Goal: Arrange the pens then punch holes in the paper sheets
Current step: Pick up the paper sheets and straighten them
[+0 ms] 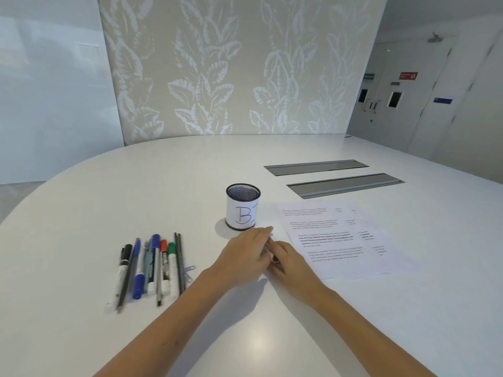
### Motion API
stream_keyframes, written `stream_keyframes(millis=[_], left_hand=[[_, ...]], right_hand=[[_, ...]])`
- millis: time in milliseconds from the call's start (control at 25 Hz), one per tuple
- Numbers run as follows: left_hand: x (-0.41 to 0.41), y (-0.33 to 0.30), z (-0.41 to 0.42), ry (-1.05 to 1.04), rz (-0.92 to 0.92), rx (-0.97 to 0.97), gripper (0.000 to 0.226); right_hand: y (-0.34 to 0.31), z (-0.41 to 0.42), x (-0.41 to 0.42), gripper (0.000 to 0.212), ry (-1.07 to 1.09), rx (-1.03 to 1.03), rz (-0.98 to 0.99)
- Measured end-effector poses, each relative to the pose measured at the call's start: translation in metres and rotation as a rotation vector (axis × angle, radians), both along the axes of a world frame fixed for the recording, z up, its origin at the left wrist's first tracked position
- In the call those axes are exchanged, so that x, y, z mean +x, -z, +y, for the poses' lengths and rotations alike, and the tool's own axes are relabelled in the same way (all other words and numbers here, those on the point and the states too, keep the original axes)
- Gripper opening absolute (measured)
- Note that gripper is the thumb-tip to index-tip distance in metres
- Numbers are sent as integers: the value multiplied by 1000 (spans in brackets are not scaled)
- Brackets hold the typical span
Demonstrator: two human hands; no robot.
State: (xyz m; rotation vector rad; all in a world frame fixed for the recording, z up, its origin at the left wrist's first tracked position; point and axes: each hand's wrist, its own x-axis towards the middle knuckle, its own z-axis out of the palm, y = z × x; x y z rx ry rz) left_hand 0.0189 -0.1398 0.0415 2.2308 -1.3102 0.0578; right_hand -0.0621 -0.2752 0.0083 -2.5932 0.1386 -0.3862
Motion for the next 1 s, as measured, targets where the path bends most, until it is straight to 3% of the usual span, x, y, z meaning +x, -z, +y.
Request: stream_keyframes(millis=[240,440,600,760,1000], left_hand=[[-42,0,-89,-42,-34,9,61],[-53,25,-155,-261,40,351,68],[-45,40,-176,-434,50,345,69],[-49,55,-191,-464,62,403,71],[-65,58,-223,-467,25,373,71]], right_hand=[[-11,-98,-41,37,185,-1,-172],[-8,-207,-60,42,449,-52,-4],[-7,-270,-72,53,634,-56,157],[5,-281,-76,67,538,-191,374],[-3,-259,-61,63,402,-32,300]])
